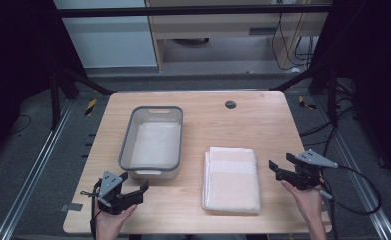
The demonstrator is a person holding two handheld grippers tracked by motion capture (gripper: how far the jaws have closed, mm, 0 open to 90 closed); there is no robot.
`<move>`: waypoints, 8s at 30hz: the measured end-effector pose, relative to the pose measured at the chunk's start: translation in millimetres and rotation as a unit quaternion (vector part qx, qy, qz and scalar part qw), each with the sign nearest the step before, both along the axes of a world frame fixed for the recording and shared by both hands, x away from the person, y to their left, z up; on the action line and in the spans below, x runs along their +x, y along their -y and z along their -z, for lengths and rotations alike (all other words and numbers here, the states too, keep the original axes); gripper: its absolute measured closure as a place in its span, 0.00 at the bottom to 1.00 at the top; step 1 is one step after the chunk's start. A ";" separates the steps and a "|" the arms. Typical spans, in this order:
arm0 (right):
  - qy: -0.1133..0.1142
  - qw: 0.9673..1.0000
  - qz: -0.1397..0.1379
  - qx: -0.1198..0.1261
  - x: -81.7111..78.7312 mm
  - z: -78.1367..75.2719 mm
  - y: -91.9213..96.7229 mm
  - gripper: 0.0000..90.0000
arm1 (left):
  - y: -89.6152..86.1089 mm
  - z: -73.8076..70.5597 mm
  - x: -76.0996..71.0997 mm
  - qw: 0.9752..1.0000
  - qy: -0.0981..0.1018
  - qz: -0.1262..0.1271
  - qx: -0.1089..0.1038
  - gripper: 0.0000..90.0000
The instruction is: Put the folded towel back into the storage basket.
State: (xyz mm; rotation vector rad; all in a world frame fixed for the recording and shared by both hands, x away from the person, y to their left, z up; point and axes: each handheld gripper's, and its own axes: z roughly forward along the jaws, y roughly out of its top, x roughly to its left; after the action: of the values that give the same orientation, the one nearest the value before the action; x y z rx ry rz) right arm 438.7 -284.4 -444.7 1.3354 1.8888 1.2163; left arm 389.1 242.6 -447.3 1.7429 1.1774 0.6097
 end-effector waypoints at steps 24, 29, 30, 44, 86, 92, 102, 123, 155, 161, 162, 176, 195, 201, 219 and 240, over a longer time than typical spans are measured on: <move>0.003 1.000 -0.020 0.022 22.8 -26.3 -8.3 0.28 | 33.3 -24.0 21.3 1.000 0.011 0.028 -0.010 0.22; 0.003 0.999 -0.029 0.026 25.9 -31.8 -11.6 0.28 | 47.5 -29.6 24.1 0.999 0.014 0.043 -0.010 0.24; 0.003 0.999 -0.030 0.027 26.7 -32.5 -12.7 0.28 | 50.7 -30.5 24.4 0.999 0.015 0.046 -0.010 0.24; -0.012 0.999 -0.046 0.020 35.3 -30.7 -24.0 0.30 | 90.6 -26.5 29.6 0.996 0.005 0.084 -0.001 0.25; -0.066 0.994 -0.082 -0.012 39.7 5.7 -50.2 0.35 | 170.0 21.5 24.0 0.982 -0.065 0.170 0.051 0.24; -0.079 0.994 -0.081 0.005 41.6 14.2 -48.2 0.36 | 178.2 30.6 22.9 0.979 -0.076 0.178 0.062 0.24; -0.097 0.992 -0.082 -0.002 45.7 27.0 -55.3 0.36 | 184.6 41.2 23.2 0.977 -0.090 0.178 0.070 0.22; -0.121 0.990 -0.070 -0.027 50.8 42.7 -64.2 0.33 | 187.1 52.1 27.7 0.974 -0.125 0.185 0.046 0.29; -0.155 0.984 -0.078 0.040 51.7 49.3 -64.9 0.74 | 187.9 53.9 35.8 0.959 -0.170 0.227 -0.015 0.69; -0.156 0.983 -0.078 0.052 51.6 45.4 -62.8 0.76 | 186.2 49.7 33.6 0.960 -0.163 0.225 -0.017 0.76; -0.158 0.983 -0.078 0.055 50.9 44.1 -62.3 0.77 | 185.7 48.8 33.1 0.961 -0.161 0.225 -0.017 0.76; -0.110 0.986 -0.099 0.076 37.4 16.6 -64.3 0.77 | 169.7 24.6 23.7 0.966 -0.137 0.219 -0.022 0.77; -0.045 0.988 -0.110 0.093 25.9 -17.1 -65.1 0.77 | 164.8 -10.4 13.0 0.974 -0.081 0.213 -0.004 0.77; -0.027 0.989 -0.113 0.093 25.8 -28.4 -67.4 0.77 | 161.7 -21.0 12.4 0.975 -0.070 0.211 -0.006 0.77; 0.018 0.989 -0.116 0.089 36.0 -68.8 -84.2 0.77 | 145.8 -56.0 21.1 0.979 -0.034 0.201 -0.012 0.77; 0.041 0.987 -0.128 0.087 55.5 -93.4 -117.2 0.77 | 112.8 -78.2 30.2 0.985 -0.008 0.170 -0.036 0.77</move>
State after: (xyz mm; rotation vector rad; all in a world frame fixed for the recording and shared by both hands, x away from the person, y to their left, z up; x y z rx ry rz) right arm 494.1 -167.1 -351.3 1.1329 1.9774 1.5718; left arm 419.3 129.8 -369.2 1.8350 0.8712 0.3431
